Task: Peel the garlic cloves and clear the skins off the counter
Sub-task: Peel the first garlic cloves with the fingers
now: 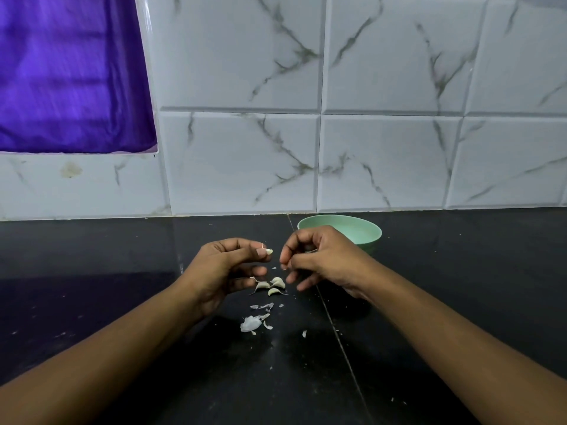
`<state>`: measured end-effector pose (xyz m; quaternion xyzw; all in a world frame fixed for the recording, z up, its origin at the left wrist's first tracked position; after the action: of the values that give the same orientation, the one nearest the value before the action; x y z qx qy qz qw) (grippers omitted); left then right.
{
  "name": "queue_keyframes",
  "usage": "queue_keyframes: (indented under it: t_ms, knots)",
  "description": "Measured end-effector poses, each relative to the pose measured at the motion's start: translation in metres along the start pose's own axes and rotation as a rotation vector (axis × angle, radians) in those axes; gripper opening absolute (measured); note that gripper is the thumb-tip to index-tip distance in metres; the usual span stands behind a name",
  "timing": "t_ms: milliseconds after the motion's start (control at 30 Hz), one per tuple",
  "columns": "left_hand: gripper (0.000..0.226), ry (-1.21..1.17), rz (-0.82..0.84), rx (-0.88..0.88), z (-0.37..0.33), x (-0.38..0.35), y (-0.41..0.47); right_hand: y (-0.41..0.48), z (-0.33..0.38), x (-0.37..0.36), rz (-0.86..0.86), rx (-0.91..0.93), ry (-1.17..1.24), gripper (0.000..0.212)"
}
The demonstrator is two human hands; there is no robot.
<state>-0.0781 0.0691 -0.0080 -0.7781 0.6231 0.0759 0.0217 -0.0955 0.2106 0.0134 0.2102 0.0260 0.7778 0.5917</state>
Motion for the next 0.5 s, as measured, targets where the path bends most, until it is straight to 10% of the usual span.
queue_keyframes:
  t_ms: [500]
  knots:
    - [0.006, 0.105, 0.054, -0.173, -0.0054, -0.0061, -0.0027, 0.0011, -0.0010, -0.0006, -0.090, -0.013, 0.093, 0.011]
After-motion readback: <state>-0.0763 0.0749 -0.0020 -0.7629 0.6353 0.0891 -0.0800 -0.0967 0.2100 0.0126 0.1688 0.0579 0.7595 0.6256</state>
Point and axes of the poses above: each hand's wrist, its own y-axis towards the middle knuckle, its own x-axis out of the back of the hand, z = x × y, the point moved 7 cm from there along y, towards the middle knuckle, and after that the axes turned 12 degrees about -z, right-handed, at the moved point
